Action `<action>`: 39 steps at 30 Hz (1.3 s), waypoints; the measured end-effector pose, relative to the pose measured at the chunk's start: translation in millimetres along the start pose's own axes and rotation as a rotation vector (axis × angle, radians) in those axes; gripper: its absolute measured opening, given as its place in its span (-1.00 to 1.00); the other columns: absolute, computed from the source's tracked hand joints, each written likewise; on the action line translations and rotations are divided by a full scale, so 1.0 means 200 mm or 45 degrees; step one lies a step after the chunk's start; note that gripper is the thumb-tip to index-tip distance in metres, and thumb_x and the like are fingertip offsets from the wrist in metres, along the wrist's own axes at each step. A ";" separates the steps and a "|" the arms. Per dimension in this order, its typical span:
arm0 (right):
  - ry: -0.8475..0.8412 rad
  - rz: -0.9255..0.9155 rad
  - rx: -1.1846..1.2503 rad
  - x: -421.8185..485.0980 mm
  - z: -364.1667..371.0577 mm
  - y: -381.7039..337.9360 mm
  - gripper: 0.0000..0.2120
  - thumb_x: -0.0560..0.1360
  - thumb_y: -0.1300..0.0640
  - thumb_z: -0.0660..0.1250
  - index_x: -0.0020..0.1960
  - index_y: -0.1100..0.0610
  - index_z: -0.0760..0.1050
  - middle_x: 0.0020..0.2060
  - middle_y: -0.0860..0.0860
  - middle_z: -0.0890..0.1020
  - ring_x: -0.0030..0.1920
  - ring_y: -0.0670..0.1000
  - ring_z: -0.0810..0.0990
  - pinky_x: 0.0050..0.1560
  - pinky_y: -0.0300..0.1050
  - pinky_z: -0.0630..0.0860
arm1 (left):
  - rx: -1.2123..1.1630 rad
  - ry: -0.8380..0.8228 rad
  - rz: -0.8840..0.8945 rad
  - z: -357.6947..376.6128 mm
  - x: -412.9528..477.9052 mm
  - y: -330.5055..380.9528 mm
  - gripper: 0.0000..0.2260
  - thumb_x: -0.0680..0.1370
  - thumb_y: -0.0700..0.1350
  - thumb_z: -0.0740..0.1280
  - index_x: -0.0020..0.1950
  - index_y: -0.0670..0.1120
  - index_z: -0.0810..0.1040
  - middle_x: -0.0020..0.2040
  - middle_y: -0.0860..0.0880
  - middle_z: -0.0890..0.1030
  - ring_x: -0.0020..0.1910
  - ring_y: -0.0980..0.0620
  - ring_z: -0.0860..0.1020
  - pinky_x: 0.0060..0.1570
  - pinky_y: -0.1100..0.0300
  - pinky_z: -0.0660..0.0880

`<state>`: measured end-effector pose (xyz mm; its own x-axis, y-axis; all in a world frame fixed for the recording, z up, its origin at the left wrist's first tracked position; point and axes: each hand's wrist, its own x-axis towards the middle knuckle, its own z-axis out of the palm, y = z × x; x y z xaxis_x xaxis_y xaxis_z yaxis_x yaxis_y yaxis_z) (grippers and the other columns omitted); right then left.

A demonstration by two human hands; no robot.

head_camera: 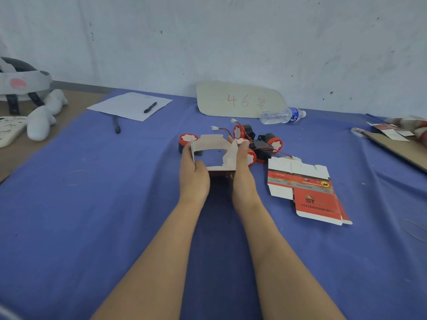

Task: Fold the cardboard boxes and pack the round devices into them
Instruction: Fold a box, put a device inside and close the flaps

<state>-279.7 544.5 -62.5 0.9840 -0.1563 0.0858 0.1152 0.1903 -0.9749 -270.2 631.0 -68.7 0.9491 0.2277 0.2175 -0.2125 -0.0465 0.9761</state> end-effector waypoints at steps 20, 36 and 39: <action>0.286 -0.159 -0.371 0.00 -0.03 0.01 -0.72 0.63 0.16 0.09 0.30 -0.03 0.38 0.17 -0.02 0.53 0.13 -0.03 0.49 -0.01 -0.25 0.40 | -0.018 -0.191 0.133 0.06 -0.03 0.00 -0.59 0.66 0.09 0.04 0.48 0.02 0.26 0.31 0.19 0.32 0.31 0.26 0.28 0.21 0.37 0.19; 0.330 -0.143 -0.226 -0.01 -0.02 -0.01 -0.76 0.55 -0.23 0.15 -0.07 -0.12 0.49 0.07 0.03 0.61 0.11 0.09 0.58 0.18 0.21 0.50 | 0.051 -0.186 0.238 0.05 -0.05 0.00 -0.64 0.64 -0.03 0.18 0.43 -0.03 0.29 0.36 0.01 0.40 0.30 0.09 0.41 0.25 0.23 0.41; 0.290 -0.145 -0.178 -0.02 -0.01 -0.03 -0.68 0.48 -0.34 0.14 -0.10 -0.13 0.48 0.05 0.02 0.61 0.12 0.08 0.57 0.22 0.21 0.47 | 0.106 -0.150 0.235 0.04 -0.04 0.00 -0.66 0.64 -0.15 0.16 0.43 -0.05 0.30 0.35 0.00 0.41 0.29 0.07 0.42 0.21 0.23 0.42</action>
<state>-285.5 541.9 -58.3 0.9080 -0.3857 0.1636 0.1880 0.0262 -0.9818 -275.4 620.6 -71.1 0.9175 0.0933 0.3866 -0.3697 -0.1580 0.9156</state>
